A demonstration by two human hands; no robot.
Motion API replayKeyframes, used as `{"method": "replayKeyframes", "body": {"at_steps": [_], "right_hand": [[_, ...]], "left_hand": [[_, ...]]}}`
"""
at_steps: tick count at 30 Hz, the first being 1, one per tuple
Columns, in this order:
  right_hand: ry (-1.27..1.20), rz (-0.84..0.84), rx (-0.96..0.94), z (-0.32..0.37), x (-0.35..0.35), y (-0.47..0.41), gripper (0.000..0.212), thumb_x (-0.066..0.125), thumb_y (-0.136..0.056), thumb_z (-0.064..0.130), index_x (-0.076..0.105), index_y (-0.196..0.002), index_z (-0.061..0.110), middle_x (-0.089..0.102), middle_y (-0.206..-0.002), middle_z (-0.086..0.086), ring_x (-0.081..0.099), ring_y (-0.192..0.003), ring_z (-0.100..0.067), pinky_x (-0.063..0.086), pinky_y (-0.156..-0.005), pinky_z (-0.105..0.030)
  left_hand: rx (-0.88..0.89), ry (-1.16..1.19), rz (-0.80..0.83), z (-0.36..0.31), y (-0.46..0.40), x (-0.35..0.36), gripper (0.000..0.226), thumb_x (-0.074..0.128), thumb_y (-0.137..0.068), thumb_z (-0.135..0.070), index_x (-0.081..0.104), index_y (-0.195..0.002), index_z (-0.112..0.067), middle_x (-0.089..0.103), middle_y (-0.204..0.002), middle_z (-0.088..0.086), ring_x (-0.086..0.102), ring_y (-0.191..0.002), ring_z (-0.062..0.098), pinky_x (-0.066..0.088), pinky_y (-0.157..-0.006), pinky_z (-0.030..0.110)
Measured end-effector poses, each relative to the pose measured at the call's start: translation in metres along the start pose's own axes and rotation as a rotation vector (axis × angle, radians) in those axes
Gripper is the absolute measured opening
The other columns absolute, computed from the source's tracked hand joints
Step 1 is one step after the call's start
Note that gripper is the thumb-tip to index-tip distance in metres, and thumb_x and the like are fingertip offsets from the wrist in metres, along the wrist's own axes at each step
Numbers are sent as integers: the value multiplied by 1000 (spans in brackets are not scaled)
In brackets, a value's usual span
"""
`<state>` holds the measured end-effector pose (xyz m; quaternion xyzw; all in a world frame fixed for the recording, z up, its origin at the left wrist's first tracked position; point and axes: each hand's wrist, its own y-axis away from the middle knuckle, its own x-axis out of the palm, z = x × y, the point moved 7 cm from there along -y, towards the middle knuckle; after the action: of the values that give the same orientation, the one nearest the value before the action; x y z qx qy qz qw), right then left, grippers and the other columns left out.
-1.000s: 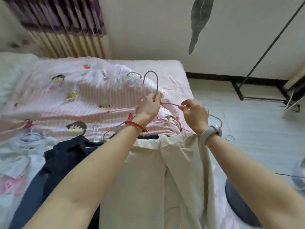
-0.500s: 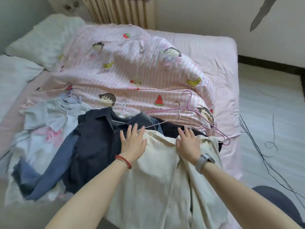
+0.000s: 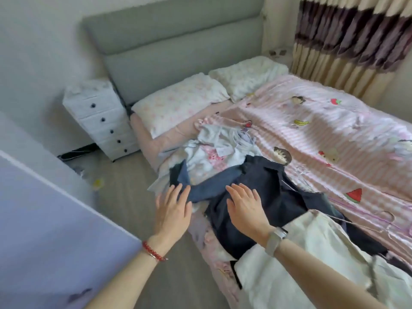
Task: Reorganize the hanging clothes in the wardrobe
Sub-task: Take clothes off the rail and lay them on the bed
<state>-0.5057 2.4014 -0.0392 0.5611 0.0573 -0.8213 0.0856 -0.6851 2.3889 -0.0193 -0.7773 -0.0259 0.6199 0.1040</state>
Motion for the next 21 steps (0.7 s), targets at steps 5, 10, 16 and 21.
{"method": "replayKeyframes", "body": {"at_steps": [5,10,16,21], "right_hand": [[8,177,-398,177,70,8,40,31,-96,27,38,-134,19,39,-141,1,27,-134,-19,19,-107,-37],[-10,262,-691,332,120,32,41,32,-96,28,38,-136,19,35,-144,0,27,-134,-16,19,-109,-31],[-48,346,-1028,496,151,81,42,31,-98,27,34,-139,20,27,-149,3,19,-138,-13,18,-112,-32],[-160,435,-1274,616,163,137,40,36,-97,24,39,-136,17,36,-145,-2,31,-133,-19,28,-107,-32]], "left_hand": [[-298,-116,-70,152,112,-52,38,72,-75,-10,65,-112,-5,65,-114,14,61,-107,32,42,-89,56],[-584,-217,-176,268,213,-110,34,58,-76,-17,67,-106,-6,67,-108,13,63,-103,30,45,-86,54],[-908,-350,-360,344,337,-199,30,64,-77,-11,66,-107,-6,64,-109,13,60,-106,29,43,-83,48],[-1145,-484,-493,356,433,-274,33,60,-81,-14,63,-114,-8,60,-118,14,55,-113,32,42,-86,50]]}}
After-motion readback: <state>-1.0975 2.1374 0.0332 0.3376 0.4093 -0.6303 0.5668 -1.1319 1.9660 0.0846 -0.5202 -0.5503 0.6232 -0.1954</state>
